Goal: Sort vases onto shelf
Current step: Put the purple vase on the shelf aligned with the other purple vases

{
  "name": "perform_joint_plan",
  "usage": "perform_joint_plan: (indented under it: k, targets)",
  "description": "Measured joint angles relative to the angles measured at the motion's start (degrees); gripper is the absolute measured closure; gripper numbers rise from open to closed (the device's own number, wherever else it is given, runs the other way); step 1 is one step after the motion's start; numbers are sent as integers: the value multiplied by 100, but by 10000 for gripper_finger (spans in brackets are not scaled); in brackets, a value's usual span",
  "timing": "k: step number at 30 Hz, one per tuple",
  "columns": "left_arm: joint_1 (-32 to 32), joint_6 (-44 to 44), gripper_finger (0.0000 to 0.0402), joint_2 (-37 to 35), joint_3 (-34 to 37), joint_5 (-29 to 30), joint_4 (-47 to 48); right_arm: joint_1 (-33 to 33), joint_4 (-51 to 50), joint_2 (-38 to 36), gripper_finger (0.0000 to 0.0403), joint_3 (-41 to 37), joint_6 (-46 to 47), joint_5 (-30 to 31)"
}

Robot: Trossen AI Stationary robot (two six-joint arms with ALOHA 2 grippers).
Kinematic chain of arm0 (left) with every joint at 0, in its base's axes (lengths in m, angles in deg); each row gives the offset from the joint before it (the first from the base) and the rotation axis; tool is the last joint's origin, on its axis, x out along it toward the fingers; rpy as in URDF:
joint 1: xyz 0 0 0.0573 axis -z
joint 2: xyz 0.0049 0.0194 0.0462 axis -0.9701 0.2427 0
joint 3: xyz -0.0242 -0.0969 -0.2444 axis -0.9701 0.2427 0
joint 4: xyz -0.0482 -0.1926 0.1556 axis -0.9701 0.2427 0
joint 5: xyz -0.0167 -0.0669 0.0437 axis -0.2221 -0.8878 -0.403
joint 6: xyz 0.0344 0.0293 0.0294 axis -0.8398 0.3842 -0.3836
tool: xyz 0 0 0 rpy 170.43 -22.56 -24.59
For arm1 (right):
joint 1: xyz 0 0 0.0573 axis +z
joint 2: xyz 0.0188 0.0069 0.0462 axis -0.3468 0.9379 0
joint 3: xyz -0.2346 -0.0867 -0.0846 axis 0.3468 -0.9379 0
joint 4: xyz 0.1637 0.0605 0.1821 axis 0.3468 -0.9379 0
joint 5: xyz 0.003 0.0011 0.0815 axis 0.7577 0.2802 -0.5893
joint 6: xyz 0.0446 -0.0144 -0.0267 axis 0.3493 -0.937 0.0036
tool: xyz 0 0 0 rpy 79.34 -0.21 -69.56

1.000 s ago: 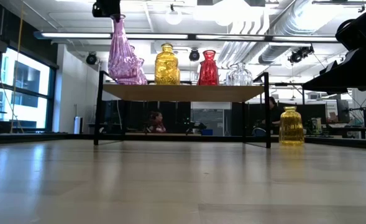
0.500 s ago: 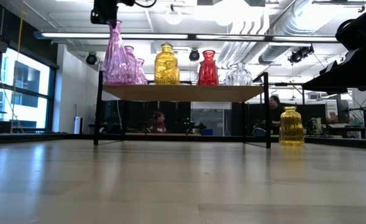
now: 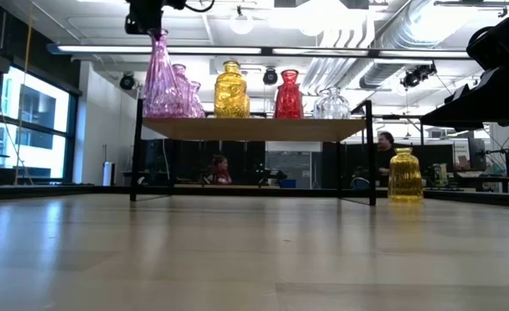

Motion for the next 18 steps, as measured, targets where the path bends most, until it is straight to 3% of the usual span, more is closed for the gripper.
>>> perform_joint_plan:
  k: [18]
  targets:
    - [-71, -132, 378, 9, -136, 289, -152, 0, -4, 0, 315, 1, 0, 1]
